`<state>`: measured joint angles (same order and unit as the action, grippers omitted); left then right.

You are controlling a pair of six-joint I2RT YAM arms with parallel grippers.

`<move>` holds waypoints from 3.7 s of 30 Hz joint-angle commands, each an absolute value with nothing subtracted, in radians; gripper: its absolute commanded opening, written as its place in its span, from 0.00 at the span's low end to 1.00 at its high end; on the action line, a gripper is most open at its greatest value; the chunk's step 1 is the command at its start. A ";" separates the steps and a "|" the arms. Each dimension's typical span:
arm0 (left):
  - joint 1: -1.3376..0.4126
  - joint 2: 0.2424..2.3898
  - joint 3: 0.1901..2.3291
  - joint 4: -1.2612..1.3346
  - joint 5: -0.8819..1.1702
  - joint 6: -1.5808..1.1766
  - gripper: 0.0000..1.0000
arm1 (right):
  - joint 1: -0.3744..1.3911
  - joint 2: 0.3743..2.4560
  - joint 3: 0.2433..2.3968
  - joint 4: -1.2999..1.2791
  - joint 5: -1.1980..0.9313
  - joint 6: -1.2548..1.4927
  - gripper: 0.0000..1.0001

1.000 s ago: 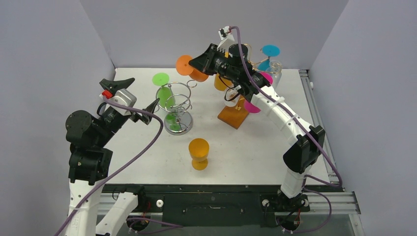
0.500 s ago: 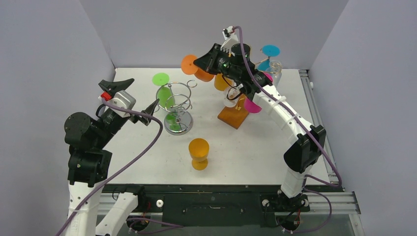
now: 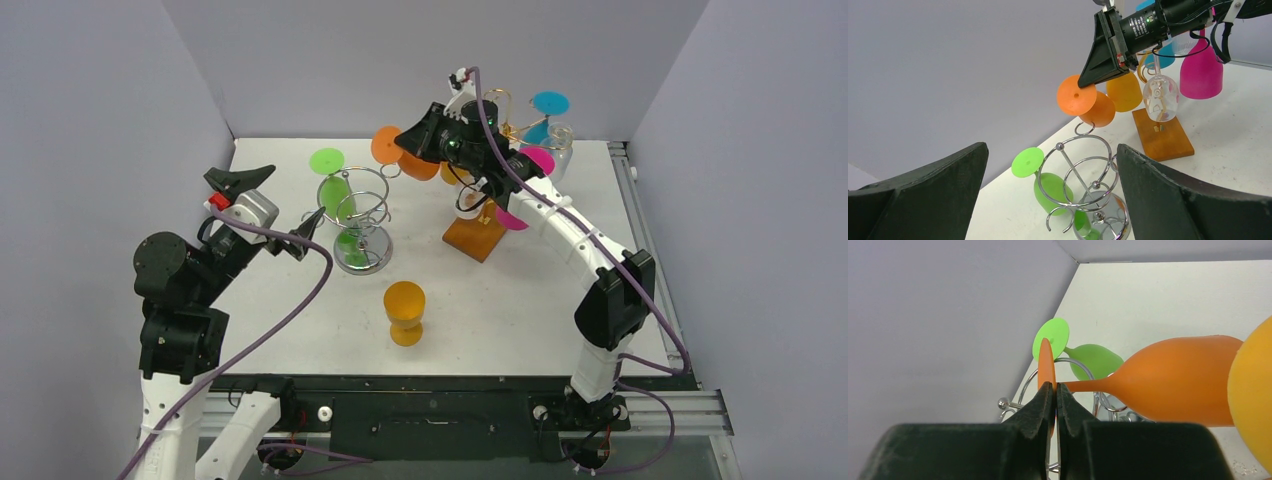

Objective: Place the wine glass upside down on the wine glass rack
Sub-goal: Turn the wine glass upside down at the wine rack, then pick up the wine glass at the center of the board.

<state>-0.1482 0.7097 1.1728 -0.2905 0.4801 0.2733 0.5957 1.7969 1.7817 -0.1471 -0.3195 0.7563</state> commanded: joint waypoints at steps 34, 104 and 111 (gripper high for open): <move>-0.147 0.664 1.141 -0.281 0.504 0.307 1.00 | 0.661 1.844 1.681 0.016 -0.228 0.858 0.00; -0.147 0.704 1.205 -0.449 0.527 0.217 0.97 | 1.057 1.444 1.231 -0.652 0.137 0.523 0.52; -0.147 0.706 1.199 -0.462 0.539 0.226 0.98 | 1.055 1.502 1.256 -0.650 0.070 0.501 0.29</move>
